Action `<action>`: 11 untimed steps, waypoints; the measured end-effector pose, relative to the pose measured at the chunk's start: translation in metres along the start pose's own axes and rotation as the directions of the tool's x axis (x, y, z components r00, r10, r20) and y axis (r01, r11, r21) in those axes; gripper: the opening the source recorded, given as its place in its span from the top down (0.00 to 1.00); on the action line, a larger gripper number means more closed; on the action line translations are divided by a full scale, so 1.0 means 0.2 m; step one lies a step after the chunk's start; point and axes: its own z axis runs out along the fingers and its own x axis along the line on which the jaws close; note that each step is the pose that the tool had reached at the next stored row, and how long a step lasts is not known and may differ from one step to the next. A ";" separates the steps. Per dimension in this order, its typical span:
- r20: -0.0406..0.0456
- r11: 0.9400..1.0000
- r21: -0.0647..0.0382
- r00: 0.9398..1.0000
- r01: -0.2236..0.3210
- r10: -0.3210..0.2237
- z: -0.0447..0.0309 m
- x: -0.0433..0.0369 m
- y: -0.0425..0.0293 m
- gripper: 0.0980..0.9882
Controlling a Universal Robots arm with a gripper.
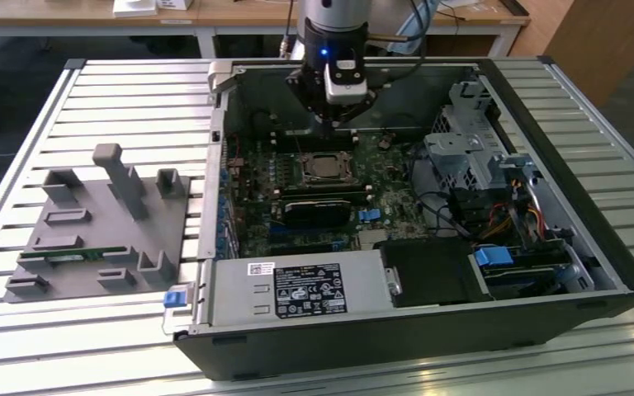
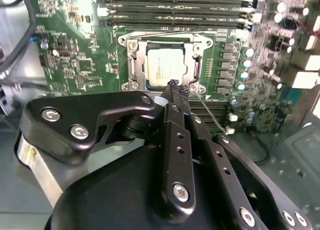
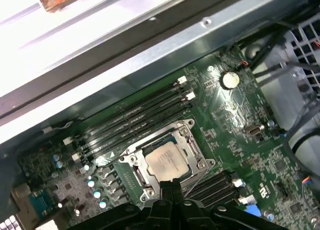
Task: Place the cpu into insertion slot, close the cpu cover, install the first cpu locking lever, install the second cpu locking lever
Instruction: 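Install the first cpu locking lever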
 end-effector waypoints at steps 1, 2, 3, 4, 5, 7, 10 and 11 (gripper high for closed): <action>0.000 1.000 0.000 1.000 0.018 -0.018 0.000 0.000 0.000 0.99; 0.000 0.999 -0.001 0.999 0.036 -0.036 0.000 0.000 0.000 0.99; 0.000 0.999 -0.001 0.999 0.054 -0.054 0.001 0.000 0.000 0.99; 0.000 0.998 -0.001 0.998 0.070 -0.070 0.001 0.000 0.000 0.99; 0.000 0.996 -0.002 0.996 0.086 -0.086 0.001 0.000 0.000 0.99; 0.000 0.993 -0.002 0.993 0.115 -0.115 0.001 0.000 0.000 0.99; 0.000 0.987 -0.003 0.987 0.160 -0.160 0.002 0.000 0.000 0.99; 0.000 0.985 -0.003 0.985 0.175 -0.175 0.002 0.000 0.000 0.99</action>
